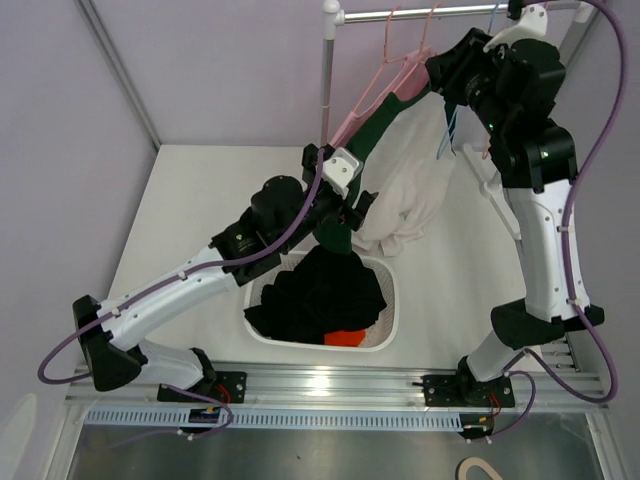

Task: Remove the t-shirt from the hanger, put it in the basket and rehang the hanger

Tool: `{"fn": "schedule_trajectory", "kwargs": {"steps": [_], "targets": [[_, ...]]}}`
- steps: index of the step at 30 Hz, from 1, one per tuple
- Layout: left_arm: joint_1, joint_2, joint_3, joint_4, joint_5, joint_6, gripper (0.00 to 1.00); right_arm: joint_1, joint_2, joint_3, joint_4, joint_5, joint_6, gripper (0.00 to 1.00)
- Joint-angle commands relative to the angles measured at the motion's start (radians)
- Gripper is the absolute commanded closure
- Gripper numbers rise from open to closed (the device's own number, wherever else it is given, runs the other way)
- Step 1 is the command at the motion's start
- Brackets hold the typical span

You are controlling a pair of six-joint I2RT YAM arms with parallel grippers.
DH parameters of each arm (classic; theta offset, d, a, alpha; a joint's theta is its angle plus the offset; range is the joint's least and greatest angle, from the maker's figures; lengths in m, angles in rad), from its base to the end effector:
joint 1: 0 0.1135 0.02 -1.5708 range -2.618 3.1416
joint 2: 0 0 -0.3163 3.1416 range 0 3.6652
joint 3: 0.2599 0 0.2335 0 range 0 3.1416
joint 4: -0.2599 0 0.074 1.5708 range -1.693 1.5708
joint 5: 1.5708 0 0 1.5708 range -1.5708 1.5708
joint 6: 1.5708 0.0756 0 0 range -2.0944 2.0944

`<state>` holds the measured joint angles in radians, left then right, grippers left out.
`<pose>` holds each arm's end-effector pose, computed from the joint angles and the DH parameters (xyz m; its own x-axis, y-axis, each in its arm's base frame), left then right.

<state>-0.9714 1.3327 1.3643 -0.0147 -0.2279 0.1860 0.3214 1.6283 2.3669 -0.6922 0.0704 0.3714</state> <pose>0.1928 -0.2518 0.4905 0.1346 0.1224 -0.9833 0.6635 0.7260 0.1812 0.2995 0.0941 0.6325 -0.0492 0.3652 -0.9296 -0.2475 0.8973 0.3656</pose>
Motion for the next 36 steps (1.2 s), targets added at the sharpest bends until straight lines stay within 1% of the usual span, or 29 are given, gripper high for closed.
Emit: {"fn": "schedule_trajectory", "kwargs": {"steps": [1,5,9,15,22,23,27,30,32,34,36], "targets": [[0.026,0.012,0.058,0.074,0.088,0.018,0.00,0.004,0.070,0.034,-0.064,-0.023,0.055,0.63],[0.042,0.054,0.065,0.076,0.099,0.020,0.01,0.002,0.100,0.028,-0.055,-0.060,0.087,0.63],[0.063,0.092,0.073,0.085,0.143,0.006,0.01,0.002,0.126,0.023,-0.033,-0.101,0.107,0.64],[0.076,0.109,0.068,0.096,0.156,-0.005,0.00,0.001,0.163,0.035,-0.021,-0.087,0.116,0.64],[0.076,0.086,0.061,0.102,0.174,-0.011,0.00,0.005,0.203,0.031,0.010,-0.072,0.118,0.63],[0.076,0.082,0.059,0.102,0.176,-0.011,0.00,0.007,0.205,0.028,0.016,-0.039,0.116,0.64],[0.076,0.059,0.039,0.108,0.183,-0.019,0.01,0.007,0.223,0.031,0.045,-0.024,0.113,0.63],[0.076,0.034,0.015,0.125,0.194,-0.026,0.00,0.019,0.231,0.031,0.062,0.014,0.107,0.70],[0.076,0.026,0.012,0.125,0.196,-0.028,0.00,0.033,0.226,0.031,0.066,0.048,0.080,0.69],[0.076,0.020,0.010,0.122,0.196,-0.025,0.01,0.051,0.222,0.032,0.068,0.098,0.055,0.65],[0.076,0.019,0.009,0.122,0.199,-0.023,0.00,0.064,0.216,0.038,0.066,0.149,0.040,0.66]]}}
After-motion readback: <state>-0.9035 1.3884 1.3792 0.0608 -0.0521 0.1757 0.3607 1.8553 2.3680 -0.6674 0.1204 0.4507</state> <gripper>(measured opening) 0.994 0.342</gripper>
